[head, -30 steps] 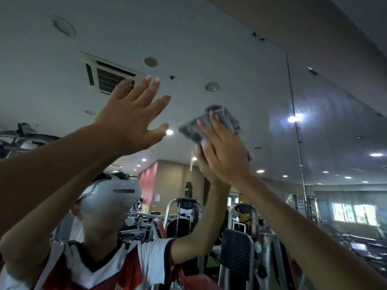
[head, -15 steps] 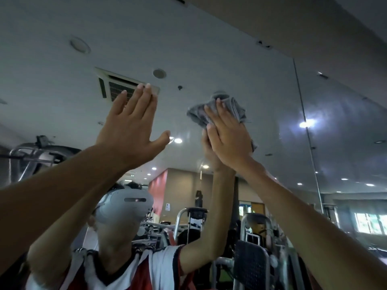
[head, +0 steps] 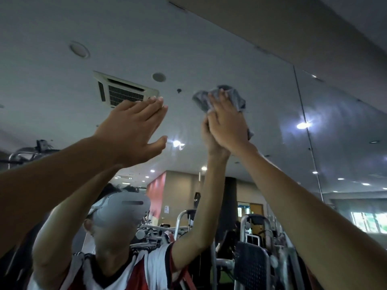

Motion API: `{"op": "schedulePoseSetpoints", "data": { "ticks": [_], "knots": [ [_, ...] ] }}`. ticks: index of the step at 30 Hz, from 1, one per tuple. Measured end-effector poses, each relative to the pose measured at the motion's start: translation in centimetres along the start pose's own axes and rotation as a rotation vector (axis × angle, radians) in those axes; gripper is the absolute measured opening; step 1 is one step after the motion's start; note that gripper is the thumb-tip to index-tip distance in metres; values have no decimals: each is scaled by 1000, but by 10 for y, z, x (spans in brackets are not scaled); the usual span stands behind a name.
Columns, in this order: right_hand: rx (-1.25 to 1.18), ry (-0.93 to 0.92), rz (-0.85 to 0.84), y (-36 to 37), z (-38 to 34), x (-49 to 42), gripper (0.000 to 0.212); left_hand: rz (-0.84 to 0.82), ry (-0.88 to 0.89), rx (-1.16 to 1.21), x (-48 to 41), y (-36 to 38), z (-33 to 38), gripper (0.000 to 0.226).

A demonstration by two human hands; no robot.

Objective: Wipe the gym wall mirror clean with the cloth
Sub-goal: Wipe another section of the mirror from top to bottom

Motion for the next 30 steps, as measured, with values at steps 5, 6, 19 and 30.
{"op": "schedulePoseSetpoints", "data": {
  "ticks": [5, 6, 19, 30],
  "knots": [
    [-4, -285, -29, 10, 15, 92, 52, -20, 67, 14, 8, -2, -15, 79],
    [-15, -212, 1, 6, 30, 93, 51, -15, 67, 26, 11, -1, -17, 77],
    [13, -165, -16, 12, -74, -14, 52, 57, -210, 97, 23, 2, -20, 76],
    [-107, 301, 50, -7, -39, -17, 51, 70, -159, 108, 65, 6, -10, 74]
  ]
}}
Point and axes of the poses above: each hand's wrist, its own x-axis away from the middle knuckle, its own y-axis out of the palm, z = x × y, the point moved 2 cm from there along -x, towards the middle knuckle, and after that the axes turned 6 degrees about -z, right-handed, at the moved point
